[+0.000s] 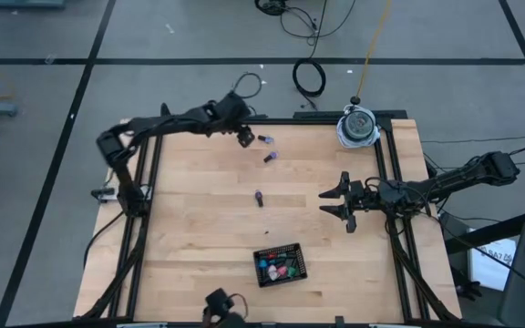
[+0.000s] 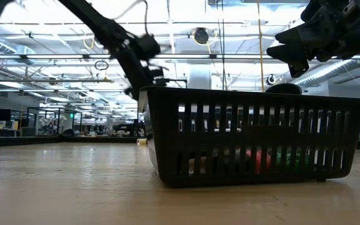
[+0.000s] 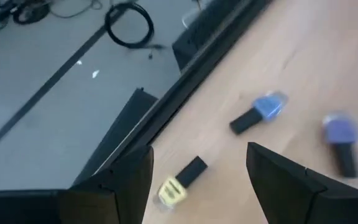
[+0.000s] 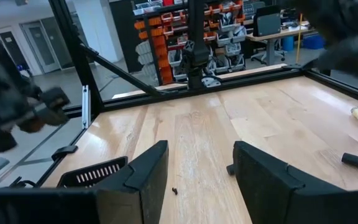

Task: Pick & Place Nail Polish
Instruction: Put the yellow nail polish bottle into the black bin

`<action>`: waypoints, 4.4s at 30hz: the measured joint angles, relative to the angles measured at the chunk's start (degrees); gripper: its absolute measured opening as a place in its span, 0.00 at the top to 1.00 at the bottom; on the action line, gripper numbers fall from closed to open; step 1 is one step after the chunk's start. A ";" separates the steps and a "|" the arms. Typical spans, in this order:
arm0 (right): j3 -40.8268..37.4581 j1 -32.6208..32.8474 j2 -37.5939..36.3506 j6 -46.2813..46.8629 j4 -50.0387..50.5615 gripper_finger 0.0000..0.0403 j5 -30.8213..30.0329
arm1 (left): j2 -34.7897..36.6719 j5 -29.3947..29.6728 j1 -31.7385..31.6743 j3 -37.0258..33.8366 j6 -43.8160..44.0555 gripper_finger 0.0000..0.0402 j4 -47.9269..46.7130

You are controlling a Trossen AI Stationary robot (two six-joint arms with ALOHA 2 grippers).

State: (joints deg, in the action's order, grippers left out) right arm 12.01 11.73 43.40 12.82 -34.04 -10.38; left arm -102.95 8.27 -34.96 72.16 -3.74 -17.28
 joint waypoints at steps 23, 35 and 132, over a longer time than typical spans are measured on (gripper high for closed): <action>0.00 0.00 0.00 -0.01 0.02 0.58 -0.01 | -12.67 -8.58 -6.14 7.09 -13.97 0.37 -9.82; 0.00 0.00 0.02 -0.02 -0.16 0.58 -0.01 | -17.28 -8.65 -6.08 7.54 -16.73 0.37 -12.28; -0.02 -0.09 -0.31 1.31 -3.92 0.58 -3.07 | 29.25 -19.56 30.32 -54.86 9.57 1.00 64.88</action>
State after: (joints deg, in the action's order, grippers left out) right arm 11.99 11.64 43.09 14.13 -37.96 -13.45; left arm -73.69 -11.29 -4.64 17.30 5.83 47.60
